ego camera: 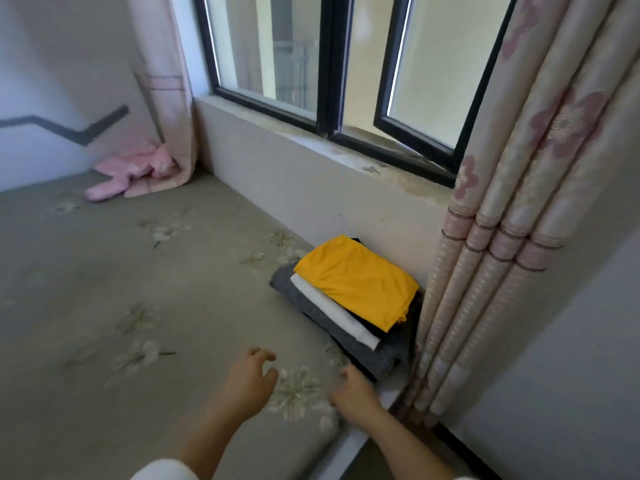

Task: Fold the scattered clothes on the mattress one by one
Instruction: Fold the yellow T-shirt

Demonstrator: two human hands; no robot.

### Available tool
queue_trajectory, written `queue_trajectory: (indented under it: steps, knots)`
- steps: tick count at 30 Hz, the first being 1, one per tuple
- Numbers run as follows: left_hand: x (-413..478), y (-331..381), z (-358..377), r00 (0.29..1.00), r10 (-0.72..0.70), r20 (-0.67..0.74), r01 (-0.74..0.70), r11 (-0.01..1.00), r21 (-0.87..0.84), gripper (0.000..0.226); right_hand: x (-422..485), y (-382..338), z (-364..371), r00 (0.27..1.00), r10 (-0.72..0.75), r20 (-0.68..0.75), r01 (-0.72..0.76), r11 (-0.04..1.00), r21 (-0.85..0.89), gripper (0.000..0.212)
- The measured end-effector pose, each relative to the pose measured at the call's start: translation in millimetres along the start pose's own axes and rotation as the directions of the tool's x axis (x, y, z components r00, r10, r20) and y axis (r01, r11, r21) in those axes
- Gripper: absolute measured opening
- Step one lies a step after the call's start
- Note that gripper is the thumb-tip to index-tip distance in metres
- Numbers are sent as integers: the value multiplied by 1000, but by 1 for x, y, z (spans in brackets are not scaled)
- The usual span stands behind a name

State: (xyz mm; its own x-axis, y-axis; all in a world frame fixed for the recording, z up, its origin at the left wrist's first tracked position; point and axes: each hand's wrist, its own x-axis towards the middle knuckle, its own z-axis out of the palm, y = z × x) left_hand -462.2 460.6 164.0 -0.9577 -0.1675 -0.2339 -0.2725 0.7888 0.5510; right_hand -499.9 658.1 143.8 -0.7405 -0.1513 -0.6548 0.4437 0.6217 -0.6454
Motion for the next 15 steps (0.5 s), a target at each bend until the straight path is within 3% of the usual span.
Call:
queue_trajectory:
  steps: [7,13,15]
  knots:
    - [-146,-94,-46,932,-268,-245,236,960,-153,25,-63,-30,128,964,-243,106,255,959,-124,33]
    - [-278,-215,-101,795,-492,-355,417,868,-269,27,-141,-76,273,879,-368,304,461,820,-339,7]
    - [-328,-261,-118,749,-538,-385,458,842,-285,28,-169,-86,333,841,-390,375,522,767,-373,7]
